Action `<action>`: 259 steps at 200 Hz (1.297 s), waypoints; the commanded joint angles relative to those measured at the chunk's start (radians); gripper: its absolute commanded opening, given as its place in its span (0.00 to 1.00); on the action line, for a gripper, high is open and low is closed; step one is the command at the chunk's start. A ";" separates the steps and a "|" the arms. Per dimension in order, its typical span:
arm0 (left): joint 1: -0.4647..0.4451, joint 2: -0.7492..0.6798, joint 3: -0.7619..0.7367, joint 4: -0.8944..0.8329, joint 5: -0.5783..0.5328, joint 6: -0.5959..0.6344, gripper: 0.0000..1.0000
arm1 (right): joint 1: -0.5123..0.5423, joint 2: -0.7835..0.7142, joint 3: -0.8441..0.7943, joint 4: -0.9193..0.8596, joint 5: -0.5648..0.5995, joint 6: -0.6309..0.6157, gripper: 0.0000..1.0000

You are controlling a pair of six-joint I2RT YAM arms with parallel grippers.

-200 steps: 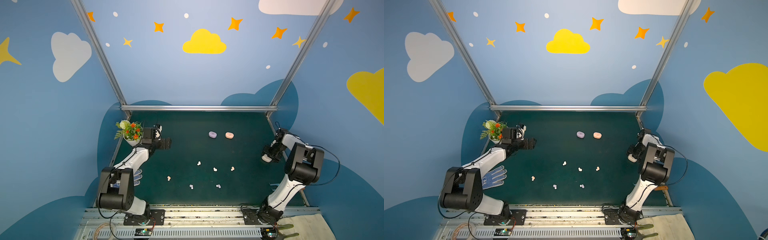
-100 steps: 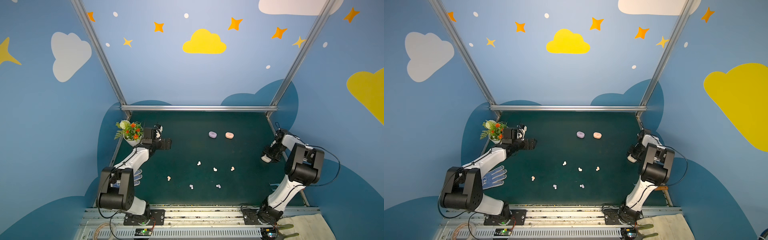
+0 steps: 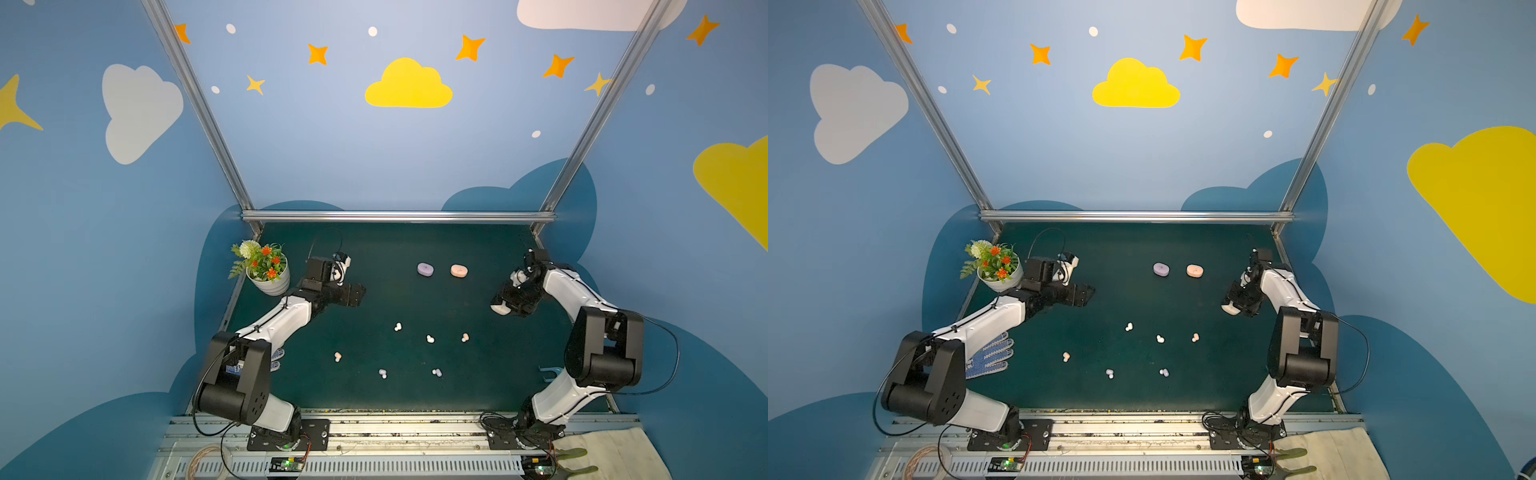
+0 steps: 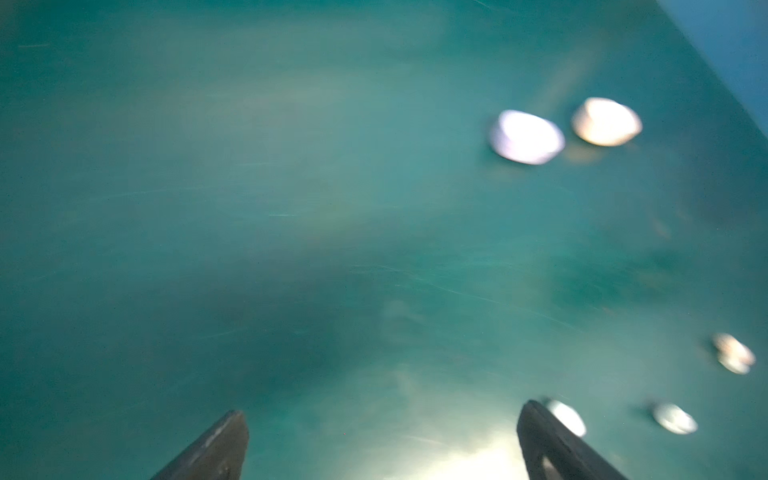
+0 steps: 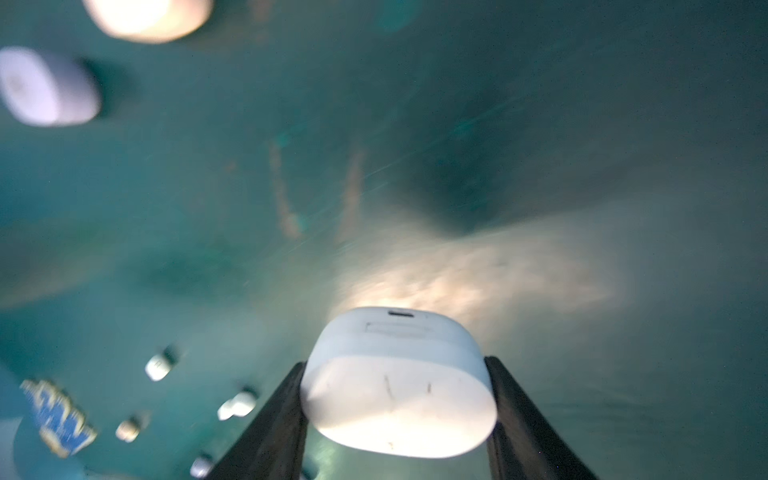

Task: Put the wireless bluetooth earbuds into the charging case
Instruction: 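Carry the white case toward the left gripper while the left arm reaches toward it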

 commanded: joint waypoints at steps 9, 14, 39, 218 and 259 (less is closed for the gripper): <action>-0.133 0.010 0.021 0.019 0.091 0.034 1.00 | 0.099 -0.060 0.007 -0.021 -0.107 0.048 0.48; -0.156 0.017 0.026 0.019 0.101 0.047 1.00 | 0.114 -0.068 0.012 -0.024 -0.115 0.051 0.47; -0.243 0.046 0.041 0.047 0.151 0.116 1.00 | 0.186 -0.103 0.038 -0.042 -0.163 0.057 0.48; -0.388 0.035 -0.006 0.259 0.295 0.300 0.94 | 0.489 -0.034 0.203 -0.049 -0.400 0.059 0.48; -0.392 0.021 -0.030 0.306 0.258 0.315 0.85 | 0.514 -0.013 0.218 -0.059 -0.416 0.056 0.48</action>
